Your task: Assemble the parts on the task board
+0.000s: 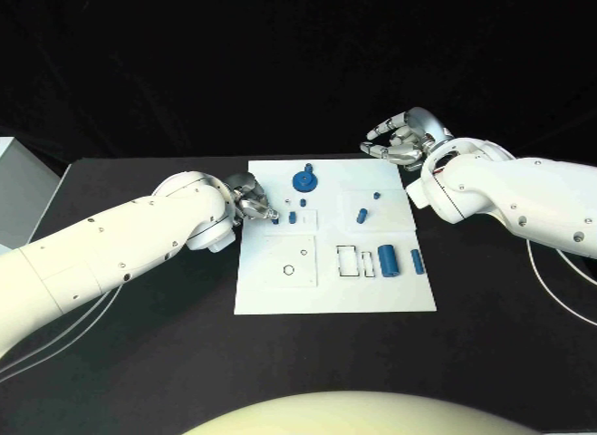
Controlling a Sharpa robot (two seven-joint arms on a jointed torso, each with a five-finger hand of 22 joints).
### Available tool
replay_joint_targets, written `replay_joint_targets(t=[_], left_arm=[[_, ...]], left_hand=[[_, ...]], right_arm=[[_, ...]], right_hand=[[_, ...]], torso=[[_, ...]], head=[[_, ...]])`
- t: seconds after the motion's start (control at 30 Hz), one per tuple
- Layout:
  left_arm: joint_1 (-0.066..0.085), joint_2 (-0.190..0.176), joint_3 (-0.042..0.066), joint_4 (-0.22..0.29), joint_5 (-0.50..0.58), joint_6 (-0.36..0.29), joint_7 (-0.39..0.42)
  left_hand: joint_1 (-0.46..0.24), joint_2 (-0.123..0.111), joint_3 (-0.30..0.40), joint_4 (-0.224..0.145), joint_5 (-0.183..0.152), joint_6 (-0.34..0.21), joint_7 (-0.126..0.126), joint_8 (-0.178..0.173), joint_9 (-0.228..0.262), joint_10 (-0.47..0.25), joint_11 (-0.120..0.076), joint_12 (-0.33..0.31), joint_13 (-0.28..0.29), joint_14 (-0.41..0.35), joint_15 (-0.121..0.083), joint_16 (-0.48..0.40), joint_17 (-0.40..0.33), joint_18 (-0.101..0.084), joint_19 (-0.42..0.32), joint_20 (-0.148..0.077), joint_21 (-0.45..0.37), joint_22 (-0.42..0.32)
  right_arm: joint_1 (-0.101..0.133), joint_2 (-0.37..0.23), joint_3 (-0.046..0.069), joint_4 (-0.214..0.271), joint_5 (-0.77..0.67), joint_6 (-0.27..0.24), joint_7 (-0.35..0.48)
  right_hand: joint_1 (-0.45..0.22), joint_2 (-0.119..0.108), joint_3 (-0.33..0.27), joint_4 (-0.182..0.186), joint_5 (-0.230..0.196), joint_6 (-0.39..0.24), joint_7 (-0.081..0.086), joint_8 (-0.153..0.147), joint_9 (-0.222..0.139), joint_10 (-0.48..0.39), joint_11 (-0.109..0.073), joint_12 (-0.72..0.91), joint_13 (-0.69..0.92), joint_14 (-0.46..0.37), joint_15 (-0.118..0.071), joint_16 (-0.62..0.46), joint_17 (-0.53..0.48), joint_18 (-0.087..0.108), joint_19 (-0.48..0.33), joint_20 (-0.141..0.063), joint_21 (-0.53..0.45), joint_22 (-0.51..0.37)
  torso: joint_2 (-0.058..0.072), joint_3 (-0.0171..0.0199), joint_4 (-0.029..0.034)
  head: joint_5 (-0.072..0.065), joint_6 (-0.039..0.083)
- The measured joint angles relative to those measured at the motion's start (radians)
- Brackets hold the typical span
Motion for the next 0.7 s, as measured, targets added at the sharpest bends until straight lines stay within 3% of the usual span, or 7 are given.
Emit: replay_joint_targets(t=[0.7], left_arm=[[0.0, 0.004, 0.001, -0.005, 0.012, 0.002, 0.0]], left_hand=[[-0.009, -0.001, 0.0, 0.0, -0.005, 0.006, 0.0, 0.0, 0.004, 0.009, -0.002, 0.0, 0.002, 0.0, 0.0, 0.0, 0.0, 0.0, 0.0, 0.0, 0.0, 0.0]], right_arm=[[0.0, -0.001, 0.0, 0.001, 0.0, 0.0, 0.001]], right_hand=[[0.0, 0.0, 0.0, 0.0, 0.0, 0.0, 0.0, 0.0, 0.0, 0.0, 0.0, 0.0, 0.0, 0.0, 0.0, 0.0, 0.0, 0.0, 0.0, 0.0, 0.0, 0.0]], torso=[[0.0, -0.0002, 0.0001]], head=[[-0.001, -0.003]])
